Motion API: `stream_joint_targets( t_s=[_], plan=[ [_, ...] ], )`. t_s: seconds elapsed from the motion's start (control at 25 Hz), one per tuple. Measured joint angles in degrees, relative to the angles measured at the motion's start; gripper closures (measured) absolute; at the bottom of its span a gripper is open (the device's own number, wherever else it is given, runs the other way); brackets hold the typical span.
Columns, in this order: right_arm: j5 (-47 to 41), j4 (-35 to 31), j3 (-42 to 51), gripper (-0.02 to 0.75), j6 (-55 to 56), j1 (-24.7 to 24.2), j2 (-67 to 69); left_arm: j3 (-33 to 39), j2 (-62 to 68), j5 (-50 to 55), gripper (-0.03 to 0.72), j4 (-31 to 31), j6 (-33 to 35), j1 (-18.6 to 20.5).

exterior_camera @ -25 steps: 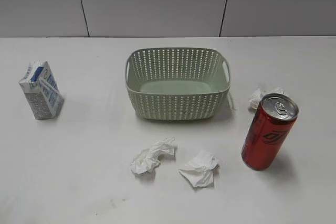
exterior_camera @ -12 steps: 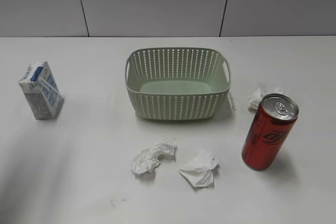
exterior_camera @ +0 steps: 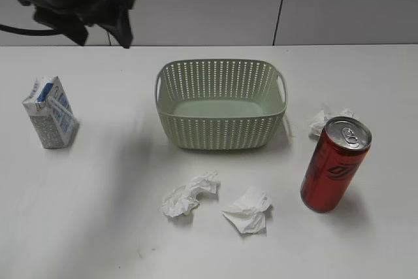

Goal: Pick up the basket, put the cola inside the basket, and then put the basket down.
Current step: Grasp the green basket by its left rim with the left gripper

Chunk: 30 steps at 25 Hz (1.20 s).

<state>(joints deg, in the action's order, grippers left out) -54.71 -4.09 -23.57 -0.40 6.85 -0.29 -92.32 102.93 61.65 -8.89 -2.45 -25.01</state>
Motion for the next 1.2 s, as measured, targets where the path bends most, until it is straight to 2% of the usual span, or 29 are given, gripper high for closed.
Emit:
stream_joint_targets(
  t_s=[0.12, 0.32, 0.68, 0.8, 0.88, 0.96, 1.0, 1.12, 1.2],
  plan=[
    [0.00, 0.06, 0.00, 0.102, 0.00, 0.00, 0.00, -5.92, 7.48, 1.28, 0.099, 0.77, -5.12, -2.52],
    [0.00, 0.10, 0.00, 0.111, 0.00, 0.00, 0.00, -11.94, 16.75, 4.18, 0.104, 1.51, -8.50, -3.00],
    [0.00, 0.10, 0.00, 0.122, 0.00, 0.00, 0.00, -14.73, 25.76, 2.93, 0.109, 1.80, -8.96, -3.00],
    [0.00, 0.13, 0.00, 0.125, 0.00, 0.00, 0.00, -14.79, 27.31, 2.60, 0.134, 1.80, -9.14, -3.00],
    [0.00, 0.13, 0.00, 0.125, 0.00, 0.00, 0.00, -14.79, 27.68, 2.54, 0.181, 1.80, -9.14, -3.00],
    [0.00, 0.17, 0.00, 0.125, 0.00, 0.00, 0.00, -14.79, 27.74, 2.54, 0.286, 1.80, -9.20, -3.00],
    [0.00, 0.17, 0.00, 0.125, 0.00, 0.00, 0.00, -14.79, 27.74, 2.59, 0.349, 1.67, -9.27, -3.00],
    [0.00, 0.17, 0.00, 0.130, 0.00, 0.00, 0.00, -14.79, 27.69, 3.60, 0.609, 0.92, -9.41, -3.00],
    [0.00, 0.19, 0.00, 0.132, 0.00, 0.00, 0.00, -14.83, 27.32, 3.97, 0.671, -0.28, -10.30, -2.94]
  ],
)
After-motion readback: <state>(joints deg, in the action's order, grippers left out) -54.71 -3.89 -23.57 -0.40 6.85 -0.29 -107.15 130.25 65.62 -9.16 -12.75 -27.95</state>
